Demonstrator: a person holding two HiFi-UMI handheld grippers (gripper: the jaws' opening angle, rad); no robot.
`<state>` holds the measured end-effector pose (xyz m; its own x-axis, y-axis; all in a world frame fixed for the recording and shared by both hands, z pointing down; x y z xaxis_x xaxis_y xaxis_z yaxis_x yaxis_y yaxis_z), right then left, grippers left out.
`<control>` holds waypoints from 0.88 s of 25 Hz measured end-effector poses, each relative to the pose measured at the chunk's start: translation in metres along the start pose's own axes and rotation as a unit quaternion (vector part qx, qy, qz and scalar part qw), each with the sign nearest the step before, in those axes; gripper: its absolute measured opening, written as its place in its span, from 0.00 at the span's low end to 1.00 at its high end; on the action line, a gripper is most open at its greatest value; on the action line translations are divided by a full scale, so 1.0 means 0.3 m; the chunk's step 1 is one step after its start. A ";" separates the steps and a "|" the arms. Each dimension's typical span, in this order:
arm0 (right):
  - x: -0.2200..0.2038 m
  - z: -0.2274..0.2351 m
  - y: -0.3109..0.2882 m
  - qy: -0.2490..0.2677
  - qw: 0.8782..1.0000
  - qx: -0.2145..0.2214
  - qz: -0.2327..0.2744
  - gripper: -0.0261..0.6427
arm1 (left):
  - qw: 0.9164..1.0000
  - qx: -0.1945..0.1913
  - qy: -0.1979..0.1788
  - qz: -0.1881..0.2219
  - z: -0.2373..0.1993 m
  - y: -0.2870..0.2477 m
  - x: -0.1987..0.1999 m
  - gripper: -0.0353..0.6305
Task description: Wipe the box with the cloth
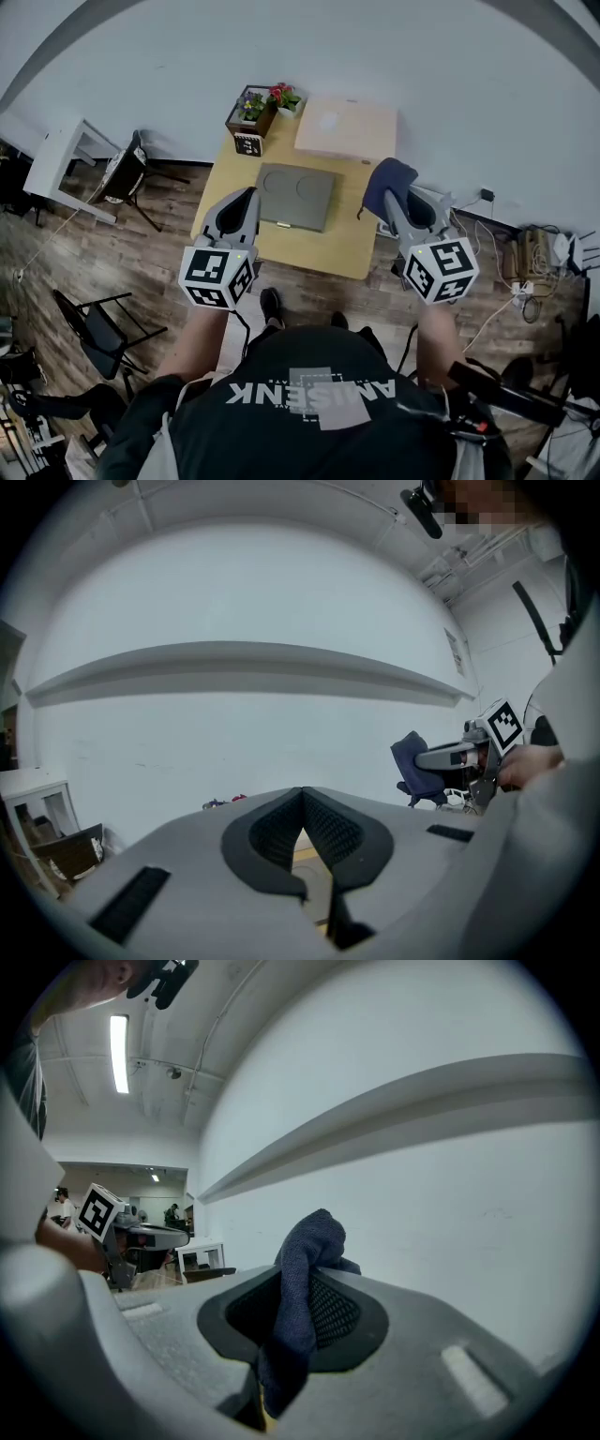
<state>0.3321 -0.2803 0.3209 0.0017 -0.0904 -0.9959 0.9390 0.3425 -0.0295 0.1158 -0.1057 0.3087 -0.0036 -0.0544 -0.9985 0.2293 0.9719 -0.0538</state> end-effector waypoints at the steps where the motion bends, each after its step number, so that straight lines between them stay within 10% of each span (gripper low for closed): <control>1: -0.003 0.000 -0.018 0.003 1.000 -0.007 0.001 0.15 | 1.000 -0.006 0.000 -0.001 -0.024 -0.014 -0.008 0.05; 22: -0.174 -0.063 -0.251 -0.051 0.986 -0.158 -0.031 0.15 | 0.990 -0.130 0.035 -0.038 -0.397 -0.109 -0.124 0.05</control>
<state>0.2550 -0.2836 0.3736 -0.0035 -0.2089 -0.9779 0.7851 0.6052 -0.1321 -0.0075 -0.1083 0.3466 -0.0806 -0.1216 -0.9893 -0.0322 0.9923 -0.1194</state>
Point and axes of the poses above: the fingertips, and each gripper's own axes: y backward along the fingers, z to its right, x out of its top, the point moved 5 cm from there along y, backward along the fingers, and after that the axes turned 8 degrees about z, right-handed, at the moved point
